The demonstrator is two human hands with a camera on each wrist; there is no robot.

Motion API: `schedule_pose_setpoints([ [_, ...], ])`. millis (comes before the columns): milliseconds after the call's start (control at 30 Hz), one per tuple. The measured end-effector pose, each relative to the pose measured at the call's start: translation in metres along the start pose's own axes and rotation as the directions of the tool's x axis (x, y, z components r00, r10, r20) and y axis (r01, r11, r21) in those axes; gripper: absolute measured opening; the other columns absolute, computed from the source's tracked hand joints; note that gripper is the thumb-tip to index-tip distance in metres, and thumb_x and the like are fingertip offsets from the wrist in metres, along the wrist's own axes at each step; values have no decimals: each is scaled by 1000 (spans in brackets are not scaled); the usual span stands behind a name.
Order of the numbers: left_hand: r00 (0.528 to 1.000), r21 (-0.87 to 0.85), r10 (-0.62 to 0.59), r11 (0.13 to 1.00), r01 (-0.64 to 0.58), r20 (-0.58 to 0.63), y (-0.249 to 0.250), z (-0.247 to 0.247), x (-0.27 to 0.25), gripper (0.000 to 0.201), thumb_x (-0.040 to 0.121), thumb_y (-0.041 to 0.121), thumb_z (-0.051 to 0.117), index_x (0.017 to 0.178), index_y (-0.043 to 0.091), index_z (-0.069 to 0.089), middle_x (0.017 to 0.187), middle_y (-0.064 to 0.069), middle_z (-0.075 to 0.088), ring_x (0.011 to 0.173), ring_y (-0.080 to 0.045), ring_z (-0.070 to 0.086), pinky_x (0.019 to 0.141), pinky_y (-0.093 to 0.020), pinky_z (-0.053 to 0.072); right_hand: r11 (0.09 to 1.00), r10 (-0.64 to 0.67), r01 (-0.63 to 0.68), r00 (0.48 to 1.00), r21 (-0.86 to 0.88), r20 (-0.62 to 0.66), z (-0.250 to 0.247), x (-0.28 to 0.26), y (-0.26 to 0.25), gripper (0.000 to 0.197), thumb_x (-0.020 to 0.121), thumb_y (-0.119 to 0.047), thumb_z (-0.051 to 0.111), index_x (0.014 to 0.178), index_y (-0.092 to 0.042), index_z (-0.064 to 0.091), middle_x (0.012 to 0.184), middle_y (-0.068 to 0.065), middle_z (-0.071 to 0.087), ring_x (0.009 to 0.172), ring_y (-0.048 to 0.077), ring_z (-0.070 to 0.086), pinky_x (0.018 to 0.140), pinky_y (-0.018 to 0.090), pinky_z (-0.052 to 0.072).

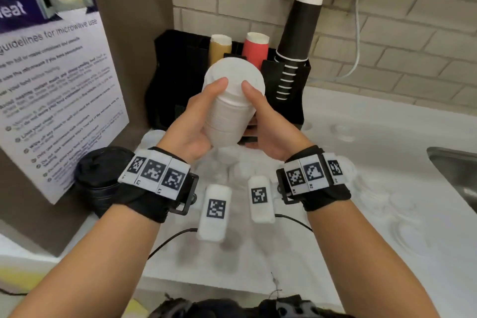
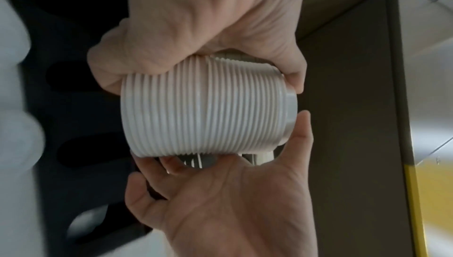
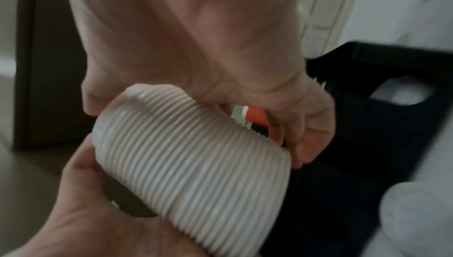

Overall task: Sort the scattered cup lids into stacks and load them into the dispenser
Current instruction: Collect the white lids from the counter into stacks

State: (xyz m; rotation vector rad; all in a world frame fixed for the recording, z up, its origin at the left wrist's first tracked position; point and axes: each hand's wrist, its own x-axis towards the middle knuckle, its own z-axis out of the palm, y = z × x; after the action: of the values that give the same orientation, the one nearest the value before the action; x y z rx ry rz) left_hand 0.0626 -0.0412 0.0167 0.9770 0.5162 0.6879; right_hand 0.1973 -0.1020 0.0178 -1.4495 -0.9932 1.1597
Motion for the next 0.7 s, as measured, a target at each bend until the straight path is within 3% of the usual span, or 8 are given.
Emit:
schedule_pose_setpoints([
  [100, 997, -122, 71, 990, -65, 38, 28, -21, -10, 47, 84, 47, 62, 124, 22, 64, 126, -10, 66, 117, -30, 62, 104, -53, 44, 994, -95, 87, 987, 63, 133, 14, 23, -11, 87, 67, -89, 30, 142, -44, 35, 136, 2, 53, 121, 26, 54, 100, 49, 38],
  [167, 999, -254, 54, 966, -51, 6, 48, -36, -16, 63, 72, 47, 75, 128, 22, 61, 127, -13, 65, 117, -35, 62, 103, -58, 42, 994, -101, 96, 988, 45, 113, 26, 41, -12, 75, 81, -80, 22, 143, -40, 36, 135, 5, 54, 122, 27, 52, 100, 48, 38],
  [233, 998, -313, 51, 948, -55, -23, 63, -48, -24, 88, 58, 44, 83, 137, 20, 52, 131, -16, 61, 119, -38, 59, 103, -60, 41, 985, -81, 90, 994, -144, 67, 45, 61, -7, 65, 94, -66, 22, 141, -26, 43, 132, 6, 56, 124, 25, 50, 98, 40, 38],
  [367, 992, -347, 106, 930, -125, -73, 80, -71, -37, 88, 60, 42, 81, 138, 18, 49, 132, -15, 61, 119, -37, 59, 98, -60, 43, 919, -80, 160, 970, -361, 228, 85, 100, 5, 56, 102, -50, 20, 120, -16, 63, 116, 4, 67, 110, 16, 57, 81, 22, 43],
  [467, 990, -360, 127, 922, -142, -66, 84, -80, -41, 78, 60, 43, 79, 129, 14, 55, 124, -15, 66, 114, -36, 62, 94, -62, 46, 981, -19, 68, 965, -182, 260, 93, 119, 6, 55, 100, -54, 22, 102, -25, 69, 100, -4, 71, 104, 17, 62, 93, 39, 45],
  [533, 989, -349, 135, 925, -148, -63, 86, -77, -40, 89, 52, 40, 85, 132, 16, 55, 127, -14, 64, 116, -36, 61, 94, -61, 47, 991, 16, 14, 975, -132, 220, 96, 128, 10, 49, 101, -45, 30, 94, -19, 71, 98, 4, 71, 96, 19, 63, 89, 41, 46],
  [600, 986, -353, 147, 921, -164, -75, 87, -75, -38, 96, 47, 37, 89, 134, 17, 54, 128, -14, 64, 115, -37, 62, 89, -59, 50, 881, 49, 105, 950, -461, 308, 108, 136, 22, 33, 99, -27, 44, 106, -7, 70, 115, 14, 66, 98, 22, 59, 91, 38, 45],
  [700, 984, -337, 136, 926, -168, -116, 86, -73, -34, 100, 36, 35, 93, 127, 16, 56, 118, -15, 69, 105, -38, 67, 79, -58, 54, 475, 156, 384, 848, -791, 506, 137, 140, 47, 34, 101, -21, 44, 127, -5, 59, 134, 14, 55, 122, 27, 50, 97, 23, 32],
])
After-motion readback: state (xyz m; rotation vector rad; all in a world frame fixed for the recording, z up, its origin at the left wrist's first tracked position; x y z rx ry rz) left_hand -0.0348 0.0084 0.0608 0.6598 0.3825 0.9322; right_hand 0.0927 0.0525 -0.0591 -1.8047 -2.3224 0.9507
